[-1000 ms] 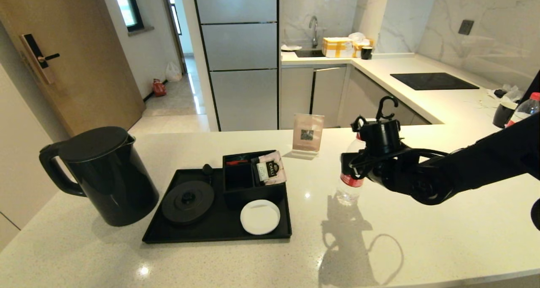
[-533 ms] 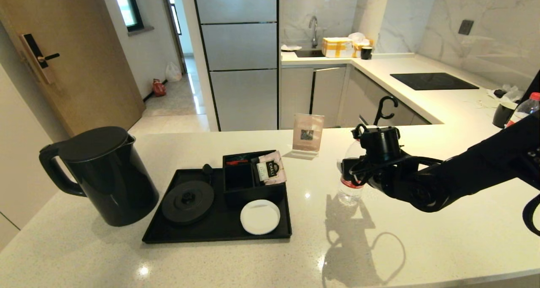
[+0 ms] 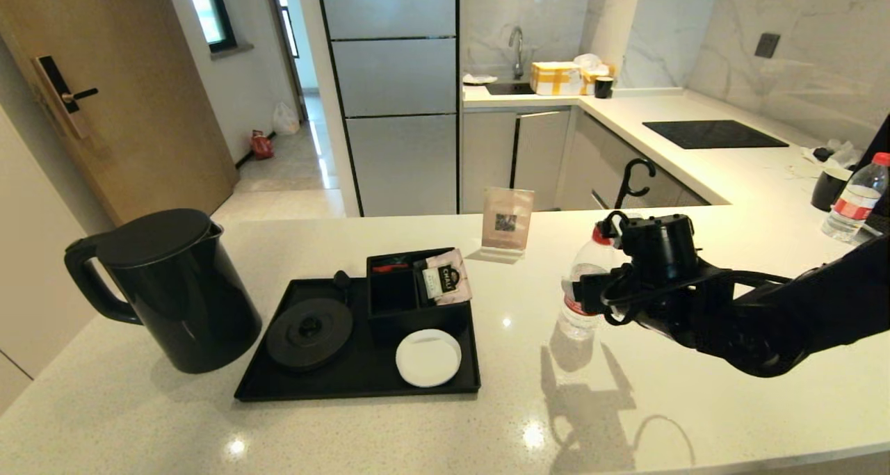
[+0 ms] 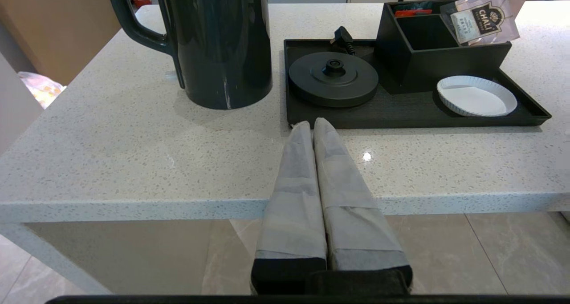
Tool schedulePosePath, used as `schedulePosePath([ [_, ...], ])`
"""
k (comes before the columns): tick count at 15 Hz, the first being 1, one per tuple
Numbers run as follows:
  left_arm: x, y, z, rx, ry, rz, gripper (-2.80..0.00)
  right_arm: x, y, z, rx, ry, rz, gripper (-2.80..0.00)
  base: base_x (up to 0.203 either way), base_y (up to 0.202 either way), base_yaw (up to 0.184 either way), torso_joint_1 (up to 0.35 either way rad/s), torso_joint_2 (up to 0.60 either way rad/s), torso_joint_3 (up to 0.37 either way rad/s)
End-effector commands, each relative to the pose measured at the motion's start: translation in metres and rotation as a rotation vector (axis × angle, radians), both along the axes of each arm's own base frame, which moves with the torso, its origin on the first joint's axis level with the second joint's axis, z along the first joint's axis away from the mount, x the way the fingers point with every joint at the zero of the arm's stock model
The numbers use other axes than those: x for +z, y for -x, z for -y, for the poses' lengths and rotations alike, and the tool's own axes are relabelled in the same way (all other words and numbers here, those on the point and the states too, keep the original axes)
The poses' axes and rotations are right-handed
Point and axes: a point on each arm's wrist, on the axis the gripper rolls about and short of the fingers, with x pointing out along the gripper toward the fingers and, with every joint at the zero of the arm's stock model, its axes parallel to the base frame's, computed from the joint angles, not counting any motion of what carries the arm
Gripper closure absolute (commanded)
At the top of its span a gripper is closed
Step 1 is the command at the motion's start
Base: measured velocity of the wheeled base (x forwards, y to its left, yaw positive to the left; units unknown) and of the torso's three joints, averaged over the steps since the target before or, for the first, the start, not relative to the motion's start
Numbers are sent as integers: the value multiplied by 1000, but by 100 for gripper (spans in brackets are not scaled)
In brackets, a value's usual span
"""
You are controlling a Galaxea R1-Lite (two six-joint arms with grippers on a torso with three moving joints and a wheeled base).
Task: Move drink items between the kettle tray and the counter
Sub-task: Return the kettle to its original position
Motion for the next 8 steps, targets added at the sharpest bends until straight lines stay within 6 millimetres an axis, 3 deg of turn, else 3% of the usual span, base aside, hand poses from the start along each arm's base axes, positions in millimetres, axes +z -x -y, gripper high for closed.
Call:
schedulePosePath([
  [1,0,0,0,1,0,-2,0,13,17,6,8,-11,18,-280,0,0,0,0,0,0],
  [5,0,0,0,1,0,0,0,44,73,26,50,-46,61,-280,0,0,0,0,0,0],
  [6,0,0,0,1,0,-2,0,45,81,28,55,-41,47,0,0,0,0,0,0,0],
  [8,0,0,0,1,0,-2,0,69,107,40,61,-60,90,0,0,0,0,0,0,0],
])
